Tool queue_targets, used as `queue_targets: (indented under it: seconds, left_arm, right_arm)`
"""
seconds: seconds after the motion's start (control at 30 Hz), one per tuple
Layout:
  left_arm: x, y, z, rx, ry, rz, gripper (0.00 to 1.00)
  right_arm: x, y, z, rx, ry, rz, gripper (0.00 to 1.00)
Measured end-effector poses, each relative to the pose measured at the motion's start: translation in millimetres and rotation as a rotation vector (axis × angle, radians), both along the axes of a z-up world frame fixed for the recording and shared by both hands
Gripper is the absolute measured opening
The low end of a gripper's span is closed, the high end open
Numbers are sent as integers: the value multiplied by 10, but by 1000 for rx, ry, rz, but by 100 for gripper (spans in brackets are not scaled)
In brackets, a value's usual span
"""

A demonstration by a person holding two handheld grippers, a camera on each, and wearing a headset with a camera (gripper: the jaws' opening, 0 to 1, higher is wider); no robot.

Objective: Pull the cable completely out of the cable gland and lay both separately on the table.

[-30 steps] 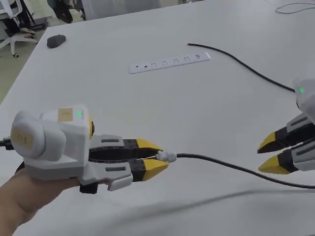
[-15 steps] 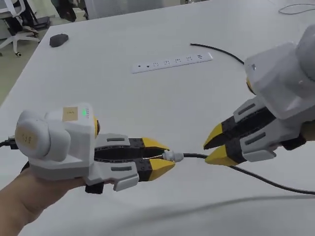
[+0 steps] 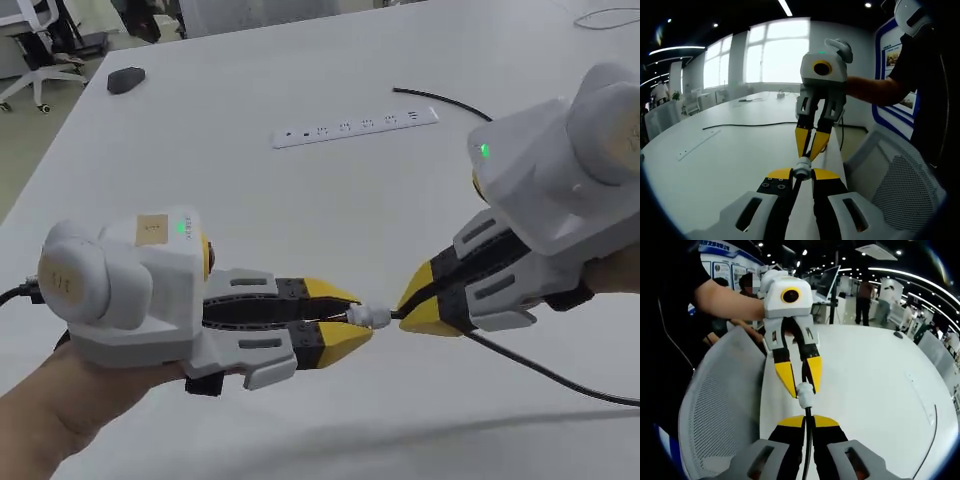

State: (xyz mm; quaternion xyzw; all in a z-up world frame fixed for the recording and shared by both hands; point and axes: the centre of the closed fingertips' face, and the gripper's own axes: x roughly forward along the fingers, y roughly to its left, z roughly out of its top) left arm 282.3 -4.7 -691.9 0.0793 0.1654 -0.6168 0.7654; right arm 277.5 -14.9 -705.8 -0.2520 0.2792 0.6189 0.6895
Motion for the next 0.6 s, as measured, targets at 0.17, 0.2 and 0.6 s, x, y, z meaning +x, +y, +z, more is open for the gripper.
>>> queue_targets:
  seconds: [0.17, 0.2, 0.6]
  left_arm:
    - [32, -1, 14, -4, -8, 9, 15]
    - [37, 2, 18, -4, -6, 11, 15]
    - [83, 129, 47, -7, -13, 48, 15]
  right_arm:
    - [53, -12, 15, 7, -38, 0, 0]
    - [58, -20, 14, 4, -41, -1, 0]
    - [183, -388, -94, -47, -58, -77, 0]
